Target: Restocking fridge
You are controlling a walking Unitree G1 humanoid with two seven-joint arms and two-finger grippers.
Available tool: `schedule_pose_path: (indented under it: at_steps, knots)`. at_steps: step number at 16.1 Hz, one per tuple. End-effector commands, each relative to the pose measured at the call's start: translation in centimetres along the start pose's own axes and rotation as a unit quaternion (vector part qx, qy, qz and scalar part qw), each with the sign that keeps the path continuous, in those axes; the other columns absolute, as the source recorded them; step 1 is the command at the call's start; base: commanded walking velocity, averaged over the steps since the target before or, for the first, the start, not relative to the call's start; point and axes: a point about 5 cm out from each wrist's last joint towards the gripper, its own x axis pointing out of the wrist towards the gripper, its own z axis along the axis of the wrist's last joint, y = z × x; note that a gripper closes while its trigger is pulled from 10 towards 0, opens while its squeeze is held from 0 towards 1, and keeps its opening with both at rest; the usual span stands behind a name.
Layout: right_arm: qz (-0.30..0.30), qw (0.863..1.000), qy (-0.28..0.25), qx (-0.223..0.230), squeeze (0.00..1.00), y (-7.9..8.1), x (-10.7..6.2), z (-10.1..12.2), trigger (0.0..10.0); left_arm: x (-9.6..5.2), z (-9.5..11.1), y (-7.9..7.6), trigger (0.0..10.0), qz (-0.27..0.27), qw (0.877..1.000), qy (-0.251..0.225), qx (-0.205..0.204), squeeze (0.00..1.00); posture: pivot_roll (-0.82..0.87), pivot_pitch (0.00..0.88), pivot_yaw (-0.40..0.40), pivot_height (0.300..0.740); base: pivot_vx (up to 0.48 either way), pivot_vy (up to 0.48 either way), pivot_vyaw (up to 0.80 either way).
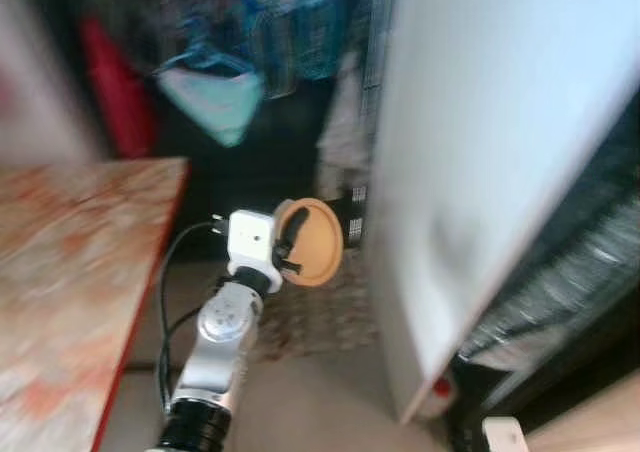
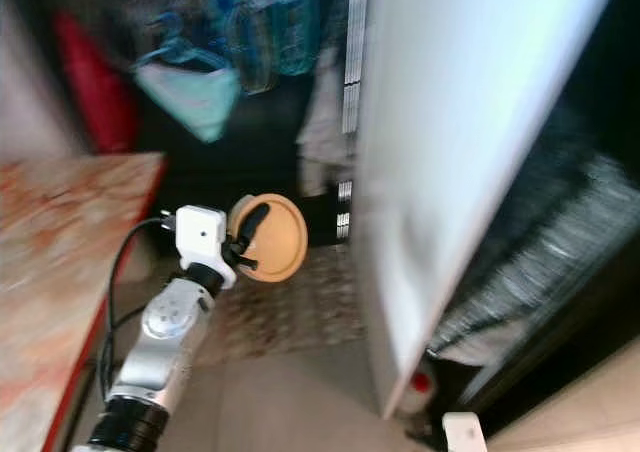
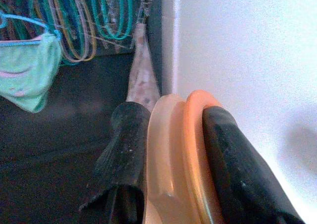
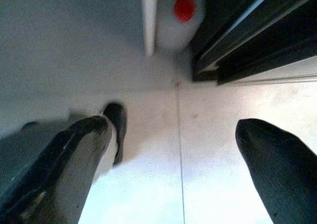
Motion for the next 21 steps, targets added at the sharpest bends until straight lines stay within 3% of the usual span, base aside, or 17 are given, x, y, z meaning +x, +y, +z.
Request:
schedule_pose_path:
  at_steps: [1, 6, 9, 11, 13, 14, 15, 17, 18, 19, 20, 21]
  knots:
    - [0.005, 1.000, 0.014, 0.000, 0.00, 0.3, -0.1, -0.9, 10.0, 0.1, 0.5, 0.6, 10.0, 0.009, 1.000, -0.013, -0.001, 0.00, -0.08, 0.000, 0.063, 0.740, 0.000, 0.000, -0.76]
    - [0.006, 1.000, 0.015, 0.000, 0.00, 0.4, -0.1, -0.9, 10.0, -0.1, 0.1, 1.4, 10.0, 0.036, 0.999, -0.005, -0.004, 0.00, -0.08, 0.000, 0.068, 0.740, 0.000, 0.000, -0.76]
    - [0.006, 1.000, 0.016, 0.000, 0.00, 0.4, -0.1, -0.9, 10.0, -1.0, -1.3, 4.5, 10.0, 0.140, 0.989, 0.027, -0.029, 0.00, -0.08, 0.000, 0.066, 0.740, 0.000, 0.000, -0.76]
    - [0.006, 1.000, 0.015, 0.000, 0.00, 0.4, -0.1, -0.8, 10.0, -1.8, -3.8, 6.1, 10.0, 0.179, 0.977, 0.081, -0.081, 0.00, -0.08, 0.000, 0.066, 0.740, 0.000, 0.000, -0.76]
    - [0.006, 1.000, 0.015, -0.002, 0.00, 0.5, 0.0, -0.8, 10.0, -3.2, -6.9, 7.7, 10.0, 0.218, 0.951, 0.147, -0.162, 0.00, -0.08, 0.000, 0.066, 0.740, 0.000, 0.000, -0.76]
    - [0.005, 1.000, 0.014, -0.001, 0.00, 0.5, 0.0, -0.7, 10.0, -4.6, -8.8, 8.6, 10.0, 0.248, 0.932, 0.187, -0.184, 0.00, -0.08, 0.000, 0.066, 0.740, 0.000, 0.000, -0.76]
    - [0.005, 1.000, 0.014, -0.001, 0.00, 0.5, 0.0, -0.7, 10.0, -6.6, -10.7, 9.3, 10.0, 0.288, 0.905, 0.234, -0.210, 0.00, -0.08, 0.000, 0.066, 0.740, 0.000, 0.000, -0.75]
    - [0.006, 1.000, 0.014, -0.001, 0.00, 0.6, 0.0, -0.7, 10.0, -8.9, -12.4, 9.7, 10.0, 0.328, 0.874, 0.277, -0.230, 0.00, -0.09, 0.000, 0.066, 0.740, 0.000, 0.000, -0.76]
    - [0.006, 1.000, 0.014, 0.000, 0.00, 0.6, 0.0, -0.6, 10.0, -10.0, -13.3, 9.5, 10.0, 0.329, 0.864, 0.310, -0.222, 0.00, -0.08, 0.000, 0.063, 0.740, 0.000, 0.000, -0.76]
    - [0.006, 1.000, 0.014, -0.001, 0.00, 0.6, 0.0, -0.6, 10.0, -10.2, -13.5, 9.4, 10.0, 0.328, 0.862, 0.317, -0.220, 0.00, -0.08, 0.000, 0.063, 0.740, 0.000, 0.000, -0.76]
    - [0.007, 1.000, 0.014, -0.001, 0.00, 0.6, 0.0, -0.6, 10.0, -11.5, -14.5, 8.8, 10.0, 0.331, 0.847, 0.356, -0.215, 0.00, -0.08, 0.000, 0.066, 0.740, 0.000, 0.000, -0.76]
    - [0.007, 1.000, 0.014, -0.001, 0.00, 0.6, 0.0, -0.6, 10.0, -12.2, -15.0, 8.6, 10.0, 0.333, 0.840, 0.374, -0.209, 0.00, -0.08, 0.000, 0.068, 0.740, 0.000, 0.000, -0.75]
